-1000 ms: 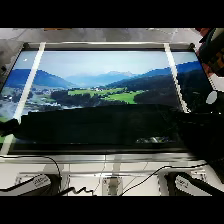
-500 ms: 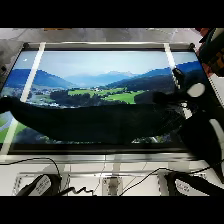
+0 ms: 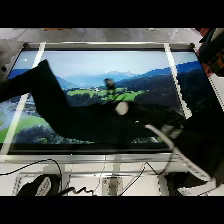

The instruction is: Fold the clothes and pants, and hang the long-sleeved shirts on hangers.

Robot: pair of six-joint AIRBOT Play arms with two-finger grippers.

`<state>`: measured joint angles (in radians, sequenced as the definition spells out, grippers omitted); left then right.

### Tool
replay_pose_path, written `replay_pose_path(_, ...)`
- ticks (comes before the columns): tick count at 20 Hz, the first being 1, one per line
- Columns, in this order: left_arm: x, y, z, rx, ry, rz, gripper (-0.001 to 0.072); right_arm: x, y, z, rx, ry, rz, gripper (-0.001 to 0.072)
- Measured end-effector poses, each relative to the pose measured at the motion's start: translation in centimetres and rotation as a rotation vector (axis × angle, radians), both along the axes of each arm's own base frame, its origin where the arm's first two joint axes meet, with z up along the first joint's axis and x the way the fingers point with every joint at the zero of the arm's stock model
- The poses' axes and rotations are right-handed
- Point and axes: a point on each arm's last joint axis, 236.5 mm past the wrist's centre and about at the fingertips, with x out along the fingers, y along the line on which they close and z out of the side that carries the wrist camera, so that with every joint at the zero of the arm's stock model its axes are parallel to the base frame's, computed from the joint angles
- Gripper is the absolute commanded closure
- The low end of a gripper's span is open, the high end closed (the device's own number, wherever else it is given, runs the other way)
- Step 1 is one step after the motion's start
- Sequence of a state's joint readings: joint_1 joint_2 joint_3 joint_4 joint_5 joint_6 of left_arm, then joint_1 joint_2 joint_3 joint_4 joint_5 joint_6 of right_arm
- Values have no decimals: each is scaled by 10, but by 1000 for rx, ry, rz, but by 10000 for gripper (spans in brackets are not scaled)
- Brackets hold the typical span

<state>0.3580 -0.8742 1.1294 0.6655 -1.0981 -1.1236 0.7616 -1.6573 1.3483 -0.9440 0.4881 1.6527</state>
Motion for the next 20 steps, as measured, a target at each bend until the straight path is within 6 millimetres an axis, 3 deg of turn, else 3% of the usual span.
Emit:
replay_pose_path(2, -2, -15, 6, -25, -12, -39, 667, -26, 52, -6, 33, 12, 69, 664)
replay_pose_path(5, -5, -30, 10, -41, -21, -78, 667, -64, 108, -7, 70, 18, 163, 663)
replay_pose_path(7, -7, -37, 10, -45, -21, -97, 667, -83, 127, -5, 79, 18, 207, 663)
replay_pose_path(9, -7, -40, 11, -50, -22, -106, 667, -89, 130, -7, 56, 0, 248, 663)
replay_pose_path(11, -8, -42, 12, -54, -24, -110, 667, -80, 114, -14, -15, -20, 287, 663)
replay_pose_path(13, -8, -43, 13, -57, -27, -112, 667, -50, 84, -14, -84, -42, 279, 663)
replay_pose_path(17, -9, -59, 8, -58, -11, -159, 667, 37, -7, 12, -149, -59, 140, 663)
replay_pose_path(20, -9, -96, -10, -70, 42, -263, 667, 96, -91, 48, -157, -82, -13, 663)
